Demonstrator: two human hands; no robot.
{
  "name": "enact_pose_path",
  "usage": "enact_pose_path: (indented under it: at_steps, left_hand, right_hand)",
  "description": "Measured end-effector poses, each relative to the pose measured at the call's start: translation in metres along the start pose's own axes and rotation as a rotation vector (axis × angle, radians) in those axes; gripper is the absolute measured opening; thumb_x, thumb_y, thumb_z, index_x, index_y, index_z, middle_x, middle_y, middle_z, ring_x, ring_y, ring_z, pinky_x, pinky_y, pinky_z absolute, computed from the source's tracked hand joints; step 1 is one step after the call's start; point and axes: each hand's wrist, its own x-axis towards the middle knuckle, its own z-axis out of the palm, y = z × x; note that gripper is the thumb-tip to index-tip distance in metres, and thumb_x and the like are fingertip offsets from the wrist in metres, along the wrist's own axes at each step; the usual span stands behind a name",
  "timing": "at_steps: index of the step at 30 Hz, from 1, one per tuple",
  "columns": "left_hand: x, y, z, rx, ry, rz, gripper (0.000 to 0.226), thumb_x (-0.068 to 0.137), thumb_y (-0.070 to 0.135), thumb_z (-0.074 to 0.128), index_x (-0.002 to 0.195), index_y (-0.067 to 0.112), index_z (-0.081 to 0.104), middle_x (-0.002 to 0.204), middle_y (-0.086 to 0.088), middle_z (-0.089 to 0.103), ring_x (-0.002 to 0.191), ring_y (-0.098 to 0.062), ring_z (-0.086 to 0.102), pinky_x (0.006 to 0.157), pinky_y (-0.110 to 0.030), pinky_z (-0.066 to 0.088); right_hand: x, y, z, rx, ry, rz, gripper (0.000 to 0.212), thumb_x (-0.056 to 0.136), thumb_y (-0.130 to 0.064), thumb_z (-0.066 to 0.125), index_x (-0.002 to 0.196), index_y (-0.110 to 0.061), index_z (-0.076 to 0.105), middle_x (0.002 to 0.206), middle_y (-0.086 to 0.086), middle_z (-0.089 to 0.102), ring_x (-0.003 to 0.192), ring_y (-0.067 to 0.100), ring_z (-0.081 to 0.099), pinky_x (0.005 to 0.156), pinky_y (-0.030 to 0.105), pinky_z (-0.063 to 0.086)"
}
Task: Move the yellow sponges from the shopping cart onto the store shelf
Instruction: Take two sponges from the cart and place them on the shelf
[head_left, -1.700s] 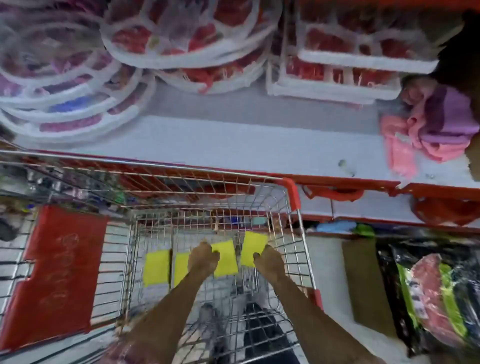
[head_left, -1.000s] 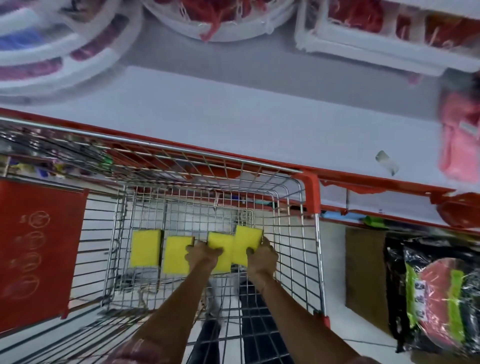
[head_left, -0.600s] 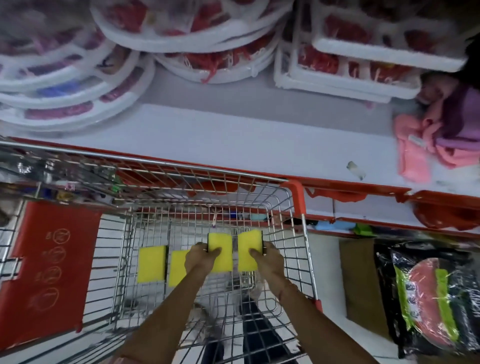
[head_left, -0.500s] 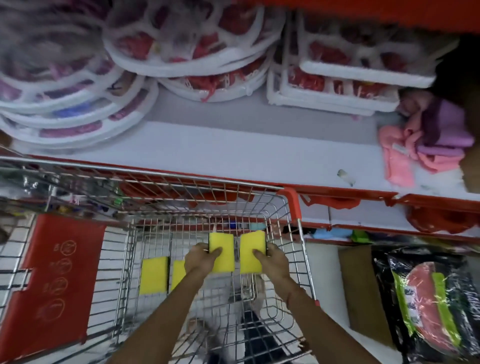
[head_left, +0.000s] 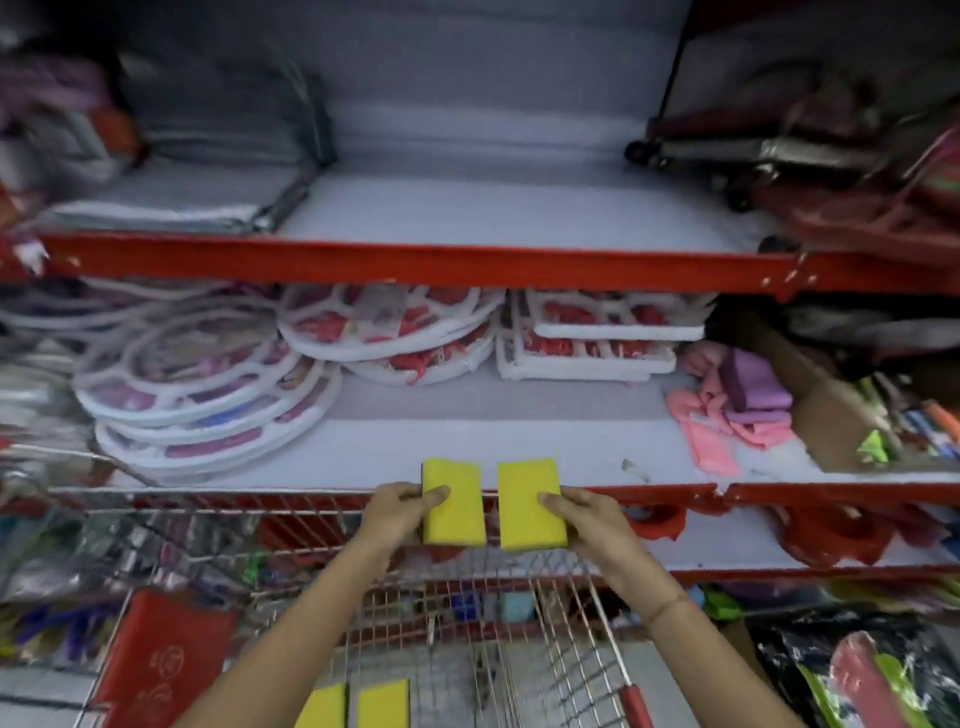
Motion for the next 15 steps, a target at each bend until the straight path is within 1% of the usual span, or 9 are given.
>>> enact_pose_path:
  at_steps: [2, 5, 8, 9, 10, 11, 13, 14, 15]
  left_hand:
    - [-0.004, 0.025, -0.004, -0.012, -0.01, 0.021, 0.039, 0.081, 0.028, 0.072, 0.104, -0.002, 0.063, 0.11, -0.015, 0.067, 0.1, -0.03, 0.063, 0.084, -0.039, 0.055]
    - [-0.012, 0.06, -0.014, -0.036, -0.083, 0.089, 0.046, 0.081, 0.03, 0.073, 0.11, -0.005, 0.066, 0.113, -0.019, 0.07, 0.102, -0.033, 0.068, 0.086, -0.043, 0.058]
    - [-0.013, 0.1, -0.023, -0.085, -0.144, 0.181, 0.044, 0.081, 0.027, 0.072, 0.111, -0.005, 0.064, 0.111, -0.019, 0.071, 0.087, -0.028, 0.072, 0.064, -0.031, 0.063]
    - [-0.016, 0.116, -0.027, -0.096, -0.152, 0.211, 0.044, 0.081, 0.026, 0.072, 0.111, -0.006, 0.064, 0.109, -0.019, 0.072, 0.085, -0.028, 0.072, 0.06, -0.027, 0.063]
    - [-0.016, 0.131, -0.03, -0.108, -0.145, 0.235, 0.043, 0.081, 0.025, 0.072, 0.11, -0.005, 0.065, 0.107, -0.019, 0.072, 0.086, -0.028, 0.072, 0.06, -0.026, 0.063]
    - [-0.016, 0.15, -0.032, -0.112, -0.138, 0.267, 0.041, 0.081, 0.025, 0.073, 0.108, -0.004, 0.065, 0.104, -0.019, 0.073, 0.086, -0.029, 0.072, 0.064, -0.029, 0.064]
    - [-0.012, 0.183, -0.037, -0.139, -0.123, 0.304, 0.035, 0.079, 0.024, 0.075, 0.099, -0.003, 0.067, 0.088, -0.017, 0.076, 0.08, -0.028, 0.074, 0.071, -0.039, 0.064]
    - [-0.011, 0.2, -0.039, -0.158, -0.116, 0.322, 0.03, 0.078, 0.022, 0.075, 0.094, -0.003, 0.067, 0.076, -0.013, 0.077, 0.07, -0.024, 0.075, 0.065, -0.039, 0.064]
    - [-0.007, 0.217, -0.041, -0.156, -0.106, 0.342, 0.028, 0.079, 0.021, 0.074, 0.092, -0.002, 0.066, 0.065, -0.008, 0.076, 0.058, -0.018, 0.074, 0.054, -0.03, 0.062]
  right_hand:
    - [-0.003, -0.022, -0.001, 0.034, -0.033, -0.032, 0.032, 0.084, -0.015, 0.068, 0.113, 0.0, 0.065, 0.105, 0.014, 0.072, 0.088, 0.023, 0.071, 0.069, 0.028, 0.059]
    - [-0.014, -0.062, -0.003, 0.044, -0.055, -0.106, 0.035, 0.084, -0.019, 0.069, 0.114, -0.003, 0.065, 0.104, 0.012, 0.074, 0.089, 0.022, 0.071, 0.072, 0.03, 0.057]
    - [-0.024, -0.11, -0.004, 0.022, -0.076, -0.22, 0.031, 0.085, -0.021, 0.067, 0.112, -0.005, 0.067, 0.098, 0.007, 0.075, 0.085, 0.019, 0.072, 0.078, 0.03, 0.058]
    - [-0.026, -0.127, -0.005, 0.017, -0.091, -0.259, 0.03, 0.086, -0.021, 0.066, 0.111, -0.005, 0.068, 0.099, 0.008, 0.075, 0.087, 0.02, 0.071, 0.081, 0.032, 0.058]
    - [-0.028, -0.143, -0.005, 0.008, -0.101, -0.295, 0.029, 0.086, -0.021, 0.066, 0.11, -0.005, 0.068, 0.102, 0.01, 0.075, 0.09, 0.023, 0.07, 0.085, 0.034, 0.057]
    - [-0.027, -0.162, -0.006, 0.001, -0.103, -0.331, 0.029, 0.086, -0.021, 0.066, 0.11, -0.005, 0.068, 0.105, 0.012, 0.074, 0.093, 0.025, 0.069, 0.088, 0.036, 0.057]
    - [-0.024, -0.197, -0.005, 0.01, -0.11, -0.384, 0.027, 0.086, -0.02, 0.065, 0.109, -0.005, 0.068, 0.105, 0.015, 0.072, 0.091, 0.026, 0.068, 0.085, 0.035, 0.057]
    - [-0.02, -0.215, -0.004, 0.013, -0.114, -0.409, 0.025, 0.087, -0.019, 0.065, 0.108, -0.005, 0.068, 0.103, 0.015, 0.072, 0.089, 0.026, 0.068, 0.083, 0.035, 0.057]
    - [-0.015, -0.231, -0.002, 0.009, -0.116, -0.43, 0.025, 0.087, -0.019, 0.065, 0.108, -0.005, 0.067, 0.104, 0.016, 0.072, 0.089, 0.027, 0.067, 0.084, 0.038, 0.057]
